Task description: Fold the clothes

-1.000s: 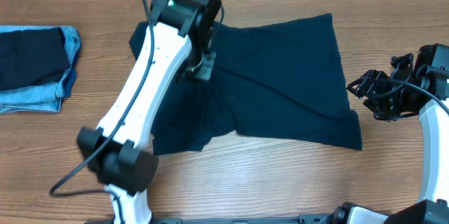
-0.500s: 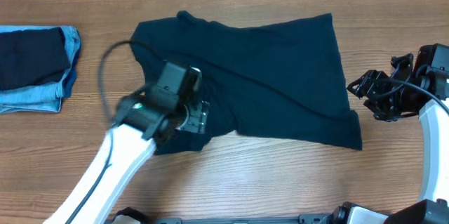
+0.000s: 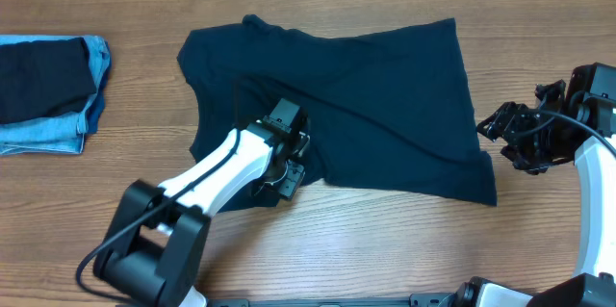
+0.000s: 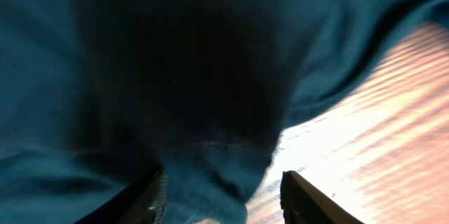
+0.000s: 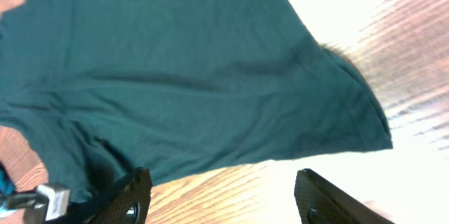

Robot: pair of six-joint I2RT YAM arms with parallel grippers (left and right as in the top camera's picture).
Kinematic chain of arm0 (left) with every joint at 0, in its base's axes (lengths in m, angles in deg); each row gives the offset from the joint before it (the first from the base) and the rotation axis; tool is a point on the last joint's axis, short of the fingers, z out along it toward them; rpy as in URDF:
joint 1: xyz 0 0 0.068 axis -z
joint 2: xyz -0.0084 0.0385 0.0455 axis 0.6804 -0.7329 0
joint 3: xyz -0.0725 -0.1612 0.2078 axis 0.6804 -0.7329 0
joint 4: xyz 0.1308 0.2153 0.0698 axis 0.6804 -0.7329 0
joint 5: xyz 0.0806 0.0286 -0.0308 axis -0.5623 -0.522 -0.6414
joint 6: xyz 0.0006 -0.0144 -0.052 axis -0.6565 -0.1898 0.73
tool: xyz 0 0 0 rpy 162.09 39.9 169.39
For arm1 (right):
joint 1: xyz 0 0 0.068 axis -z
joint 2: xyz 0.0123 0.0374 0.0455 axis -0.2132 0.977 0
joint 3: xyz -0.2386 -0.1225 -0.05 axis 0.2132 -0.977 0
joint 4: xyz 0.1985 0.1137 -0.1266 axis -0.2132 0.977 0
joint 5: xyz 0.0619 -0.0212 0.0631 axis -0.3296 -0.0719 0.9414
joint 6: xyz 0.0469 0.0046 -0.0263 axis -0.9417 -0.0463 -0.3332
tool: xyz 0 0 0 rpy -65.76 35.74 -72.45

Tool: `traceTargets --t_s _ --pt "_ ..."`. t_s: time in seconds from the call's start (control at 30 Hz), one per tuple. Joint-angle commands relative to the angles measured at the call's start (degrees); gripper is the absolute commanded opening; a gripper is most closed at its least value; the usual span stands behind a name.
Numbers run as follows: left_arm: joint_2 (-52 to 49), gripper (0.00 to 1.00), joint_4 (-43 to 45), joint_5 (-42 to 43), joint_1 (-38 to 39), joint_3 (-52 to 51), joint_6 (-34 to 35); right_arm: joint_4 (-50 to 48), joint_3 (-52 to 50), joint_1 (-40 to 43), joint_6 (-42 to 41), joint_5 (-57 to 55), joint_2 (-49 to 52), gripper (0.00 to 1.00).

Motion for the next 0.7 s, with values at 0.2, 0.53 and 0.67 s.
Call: traceTargets --t_s 0.2,0.53,0.67 --pt "-3.74 0.13 -3.45 0.48 1.6 0.09 0.61 0.87 0.76 -0.2 -0.26 -4.0 -0.04 0.7" --pt "-3.74 0.04 -16.98 -0.37 1.55 -0.07 6.71 2.05 -0.81 -0.2 -2.86 -9.33 -0.04 0.73" --pt "-3.74 0.04 -20.13 -0.24 1.55 -0.09 6.91 2.16 -2.45 -0.2 -2.86 -9.35 -0.02 0.73"
